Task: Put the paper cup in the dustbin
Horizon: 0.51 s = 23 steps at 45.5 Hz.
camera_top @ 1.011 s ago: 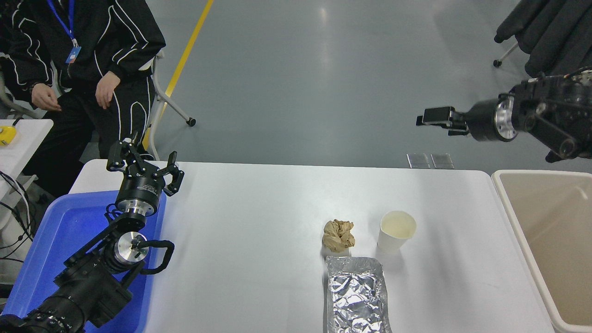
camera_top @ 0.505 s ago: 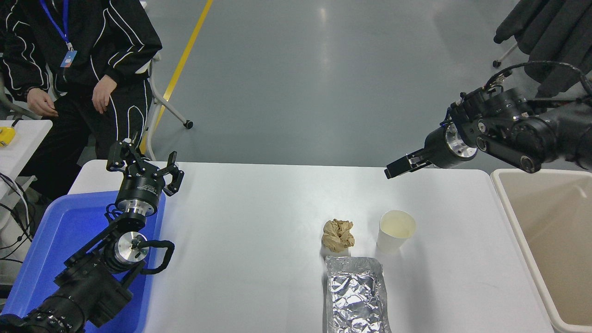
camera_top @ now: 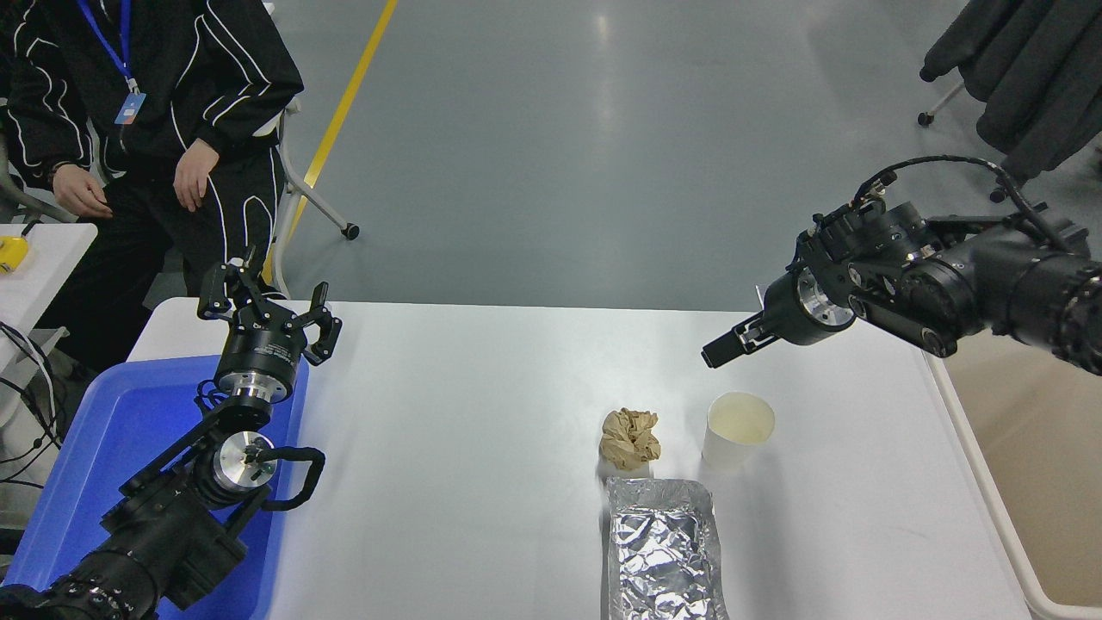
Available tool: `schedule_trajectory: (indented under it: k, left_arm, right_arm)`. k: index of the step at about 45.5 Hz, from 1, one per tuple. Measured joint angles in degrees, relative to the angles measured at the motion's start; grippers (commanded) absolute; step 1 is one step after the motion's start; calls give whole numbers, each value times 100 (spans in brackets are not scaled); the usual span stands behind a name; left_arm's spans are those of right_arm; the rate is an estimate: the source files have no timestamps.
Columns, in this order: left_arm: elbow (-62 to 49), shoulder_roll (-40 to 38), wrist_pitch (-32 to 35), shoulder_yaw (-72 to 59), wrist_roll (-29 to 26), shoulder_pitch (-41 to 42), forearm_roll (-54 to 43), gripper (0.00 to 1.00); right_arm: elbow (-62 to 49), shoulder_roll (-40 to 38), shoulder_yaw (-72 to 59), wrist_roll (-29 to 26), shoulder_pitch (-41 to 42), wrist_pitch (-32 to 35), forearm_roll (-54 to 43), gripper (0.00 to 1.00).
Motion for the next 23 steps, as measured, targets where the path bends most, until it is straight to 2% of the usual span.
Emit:
schedule_trajectory:
  k: [19,23]
  left_arm:
    - [0,2,0,0,0,0,0,100]
    - [0,2,0,0,0,0,0,100]
  right_arm:
    - [-37,-38,-25,5,-345,-85,-31,98]
    - [-41,-42,-28,13,-395,-101,-90,94]
